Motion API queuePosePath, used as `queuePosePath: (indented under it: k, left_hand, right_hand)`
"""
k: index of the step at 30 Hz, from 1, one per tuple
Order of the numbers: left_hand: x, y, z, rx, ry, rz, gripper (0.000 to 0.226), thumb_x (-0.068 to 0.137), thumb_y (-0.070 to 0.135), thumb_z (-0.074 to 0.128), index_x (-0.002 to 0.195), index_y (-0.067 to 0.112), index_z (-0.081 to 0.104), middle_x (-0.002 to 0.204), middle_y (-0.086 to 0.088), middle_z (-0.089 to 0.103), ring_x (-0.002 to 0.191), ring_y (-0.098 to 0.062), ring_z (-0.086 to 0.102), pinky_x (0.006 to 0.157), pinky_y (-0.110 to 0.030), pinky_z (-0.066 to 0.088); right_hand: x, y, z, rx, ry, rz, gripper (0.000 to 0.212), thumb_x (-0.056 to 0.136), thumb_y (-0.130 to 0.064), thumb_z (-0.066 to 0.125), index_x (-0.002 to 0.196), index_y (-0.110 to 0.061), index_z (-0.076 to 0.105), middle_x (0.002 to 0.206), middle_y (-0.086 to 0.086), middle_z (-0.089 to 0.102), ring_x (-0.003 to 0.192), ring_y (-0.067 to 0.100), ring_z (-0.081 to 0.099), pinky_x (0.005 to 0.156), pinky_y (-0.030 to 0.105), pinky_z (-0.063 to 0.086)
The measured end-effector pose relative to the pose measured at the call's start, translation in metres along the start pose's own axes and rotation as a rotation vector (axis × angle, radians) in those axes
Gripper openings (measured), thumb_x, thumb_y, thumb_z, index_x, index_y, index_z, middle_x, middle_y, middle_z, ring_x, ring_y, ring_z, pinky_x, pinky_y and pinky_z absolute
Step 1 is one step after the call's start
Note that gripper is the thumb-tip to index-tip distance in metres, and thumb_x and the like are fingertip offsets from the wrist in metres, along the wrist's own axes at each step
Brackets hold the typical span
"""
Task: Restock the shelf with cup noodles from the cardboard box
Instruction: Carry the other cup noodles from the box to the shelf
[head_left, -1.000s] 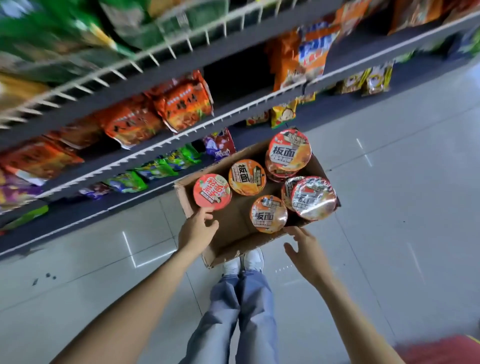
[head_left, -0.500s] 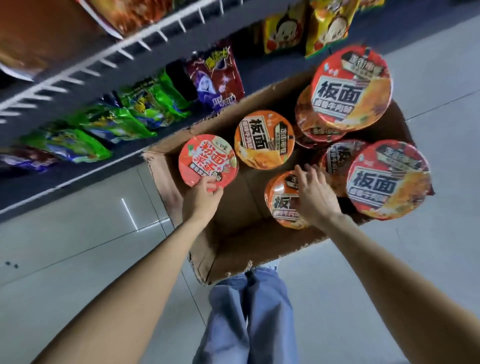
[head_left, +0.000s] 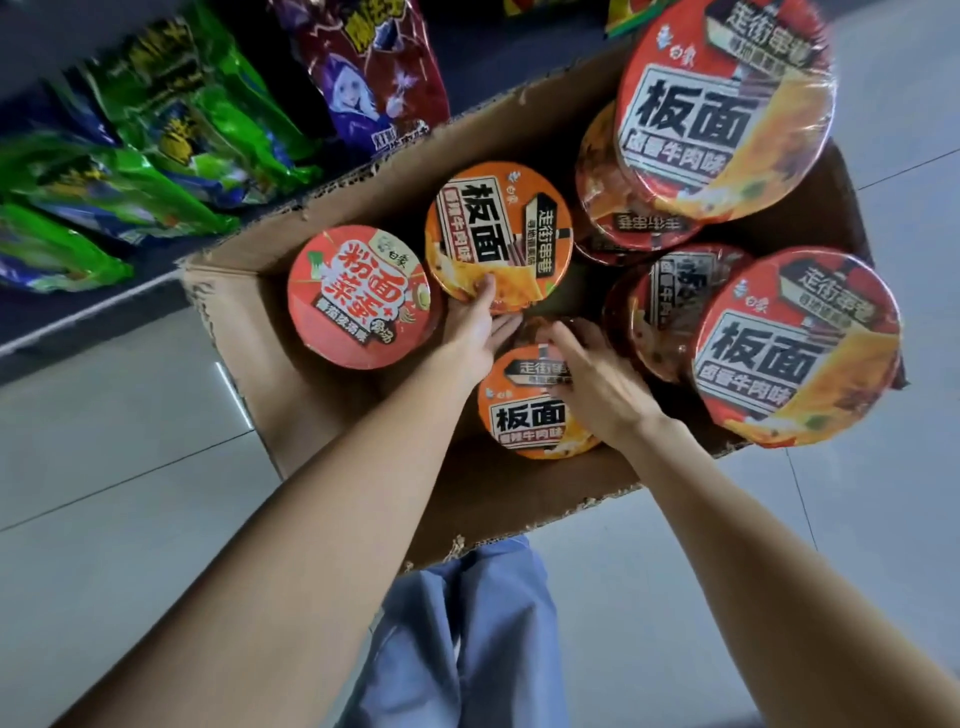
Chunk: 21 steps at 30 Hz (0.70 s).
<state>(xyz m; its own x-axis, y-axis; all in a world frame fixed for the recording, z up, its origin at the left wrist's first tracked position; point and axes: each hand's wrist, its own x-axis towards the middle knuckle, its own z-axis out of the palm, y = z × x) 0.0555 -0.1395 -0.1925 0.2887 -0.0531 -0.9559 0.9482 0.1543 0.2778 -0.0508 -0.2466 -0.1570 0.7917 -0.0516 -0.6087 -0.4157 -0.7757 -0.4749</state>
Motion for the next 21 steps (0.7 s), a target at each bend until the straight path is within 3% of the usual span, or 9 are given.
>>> queuePosePath:
  k: [3, 8, 12, 16, 19, 21]
  left_hand:
    - [-0.001, 0.001, -0.002, -0.048, -0.007, 0.028, 0.051, 0.092, 0.020, 0.055, 0.140, 0.019, 0.037, 0.131, -0.016, 0.053, 0.115, -0.031, 0.058, 0.086, -0.034, 0.054]
    - [-0.018, 0.004, -0.017, 0.195, -0.084, 0.070, 0.055, 0.094, 0.018, 0.053, 0.144, 0.021, 0.030, 0.140, -0.015, 0.045, 0.122, -0.030, 0.052, 0.079, -0.029, 0.053]
    - [-0.048, 0.014, -0.026, 0.302, -0.147, 0.154, 0.054, 0.095, 0.021, 0.052, 0.143, 0.025, 0.029, 0.140, -0.009, 0.046, 0.120, -0.026, 0.053, 0.071, -0.022, 0.056]
    - [-0.090, 0.038, -0.039, 0.371, -0.158, 0.244, 0.042, 0.096, 0.022, 0.051, 0.135, 0.024, 0.037, 0.139, -0.007, 0.048, 0.117, -0.024, 0.055, 0.077, -0.025, 0.056]
    - [-0.137, 0.058, -0.056, 0.312, -0.117, 0.304, 0.031, 0.096, 0.020, 0.050, 0.125, 0.026, 0.040, 0.134, -0.005, 0.050, 0.113, -0.021, 0.057, 0.079, -0.027, 0.055]
    - [-0.172, 0.074, -0.071, 0.267, -0.079, 0.338, 0.038, 0.097, 0.020, 0.049, 0.132, 0.025, 0.035, 0.132, -0.003, 0.050, 0.112, -0.020, 0.056, 0.083, -0.030, 0.053]
  right_hand:
    - [-0.008, 0.006, 0.004, 0.008, 0.043, 0.024, 0.067, 0.082, -0.005, 0.064, 0.138, -0.030, 0.037, 0.141, 0.009, 0.045, 0.125, 0.033, 0.048, 0.087, 0.040, 0.050]
    - [-0.023, -0.001, 0.008, 0.045, 0.155, 0.186, 0.062, 0.085, -0.011, 0.064, 0.138, -0.037, 0.044, 0.137, 0.012, 0.053, 0.103, 0.034, 0.064, 0.083, 0.040, 0.052]
    - [-0.047, -0.018, -0.001, 0.081, 0.227, 0.201, 0.059, 0.087, -0.014, 0.065, 0.137, -0.038, 0.046, 0.137, 0.006, 0.055, 0.111, 0.029, 0.062, 0.083, 0.038, 0.054]
    - [-0.081, -0.040, -0.031, 0.216, 0.333, 0.209, 0.060, 0.084, -0.013, 0.069, 0.134, -0.038, 0.050, 0.137, -0.002, 0.055, 0.119, 0.022, 0.058, 0.088, 0.036, 0.053]
    - [-0.117, -0.062, -0.066, 0.337, 0.412, 0.222, 0.060, 0.079, -0.006, 0.070, 0.131, -0.033, 0.056, 0.126, 0.004, 0.064, 0.111, 0.026, 0.061, 0.084, 0.034, 0.050]
    - [-0.146, -0.073, -0.089, 0.419, 0.417, 0.250, 0.059, 0.076, -0.007, 0.070, 0.128, -0.031, 0.059, 0.114, 0.008, 0.069, 0.102, 0.029, 0.064, 0.079, 0.032, 0.050]
